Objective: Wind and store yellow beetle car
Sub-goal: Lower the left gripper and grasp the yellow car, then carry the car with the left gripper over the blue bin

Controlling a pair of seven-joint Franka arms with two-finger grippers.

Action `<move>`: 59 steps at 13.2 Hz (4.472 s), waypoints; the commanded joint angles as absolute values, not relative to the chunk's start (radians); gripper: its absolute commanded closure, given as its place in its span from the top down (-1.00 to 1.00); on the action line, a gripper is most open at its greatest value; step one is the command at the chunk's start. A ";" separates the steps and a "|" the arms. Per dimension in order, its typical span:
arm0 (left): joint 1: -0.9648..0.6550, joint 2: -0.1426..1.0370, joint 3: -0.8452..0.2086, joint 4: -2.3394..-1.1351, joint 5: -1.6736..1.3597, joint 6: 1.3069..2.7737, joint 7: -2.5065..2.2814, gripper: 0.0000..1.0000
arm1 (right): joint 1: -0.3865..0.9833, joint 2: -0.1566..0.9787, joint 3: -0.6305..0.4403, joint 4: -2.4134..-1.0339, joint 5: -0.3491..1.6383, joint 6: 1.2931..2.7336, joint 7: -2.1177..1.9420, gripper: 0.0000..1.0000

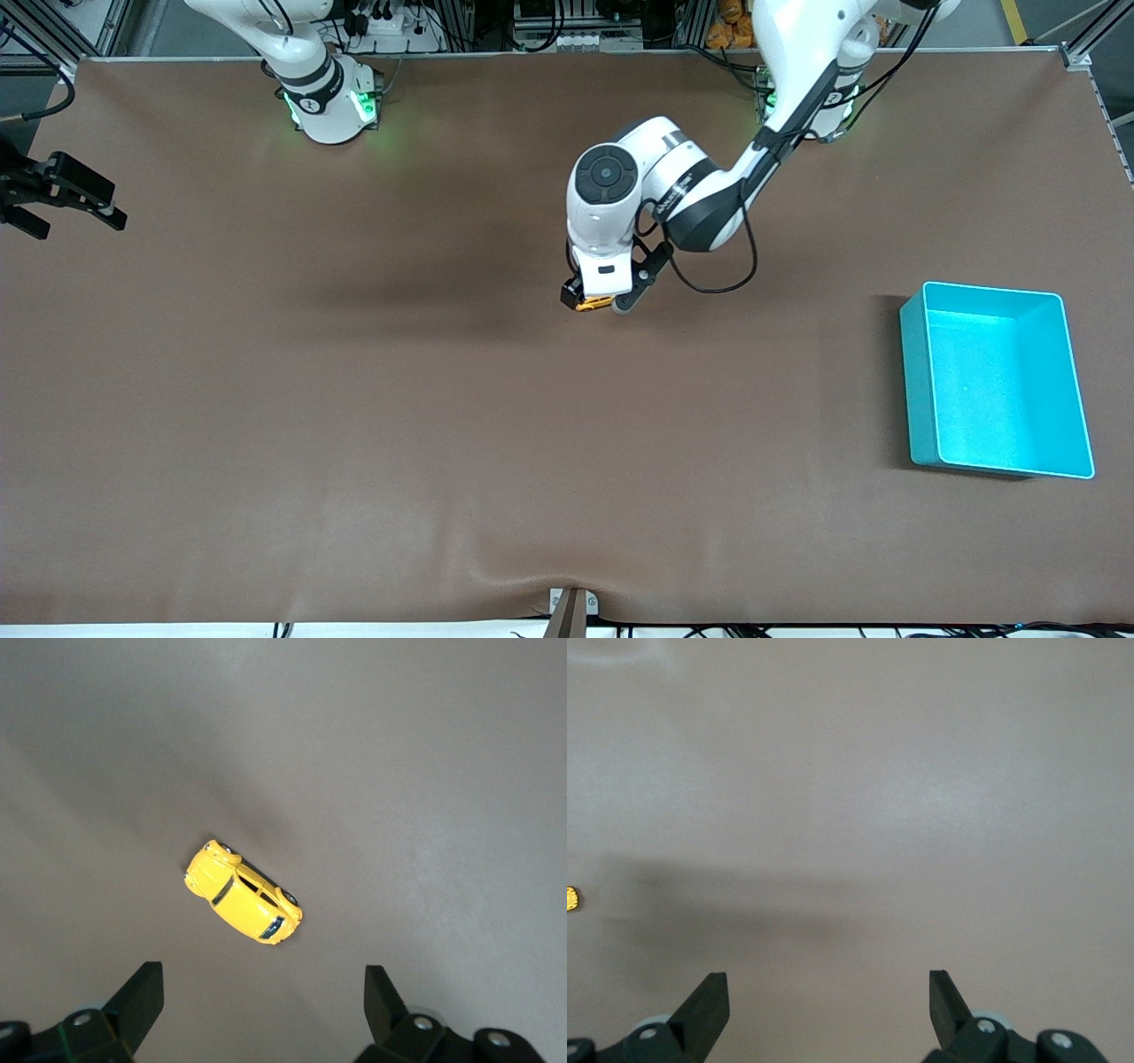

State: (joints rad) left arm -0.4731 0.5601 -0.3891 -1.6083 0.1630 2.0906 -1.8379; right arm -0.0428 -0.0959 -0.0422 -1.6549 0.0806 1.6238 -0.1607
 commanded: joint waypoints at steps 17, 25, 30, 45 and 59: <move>-0.548 0.618 -0.382 -1.781 0.462 2.313 -2.804 1.00 | 0.000 -0.018 -0.103 -1.506 0.087 1.531 -0.052 1.00; -0.545 0.692 -0.377 -1.776 0.584 2.355 -2.872 1.00 | -0.011 -0.017 -0.100 -1.505 0.092 1.539 -0.052 1.00; -0.546 0.707 -0.377 -1.773 0.591 2.356 -2.873 -0.87 | -0.003 -0.011 -0.101 -1.505 0.091 1.539 -0.052 1.00; -0.244 0.476 -0.383 -1.736 0.571 2.143 -2.396 -1.00 | 0.011 0.005 -0.098 -1.503 0.052 1.519 -0.051 1.00; 0.449 0.383 -0.387 -1.692 0.327 2.105 -1.268 -1.00 | -0.025 -0.002 -0.071 -1.503 0.011 1.509 -0.038 1.00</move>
State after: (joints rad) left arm 0.3921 0.3861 -0.3719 -1.6929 0.3635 2.1116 -1.4047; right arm -0.0140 -0.0078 -0.0781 -1.5287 0.0179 1.5267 -0.0547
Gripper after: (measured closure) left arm 0.520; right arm 0.000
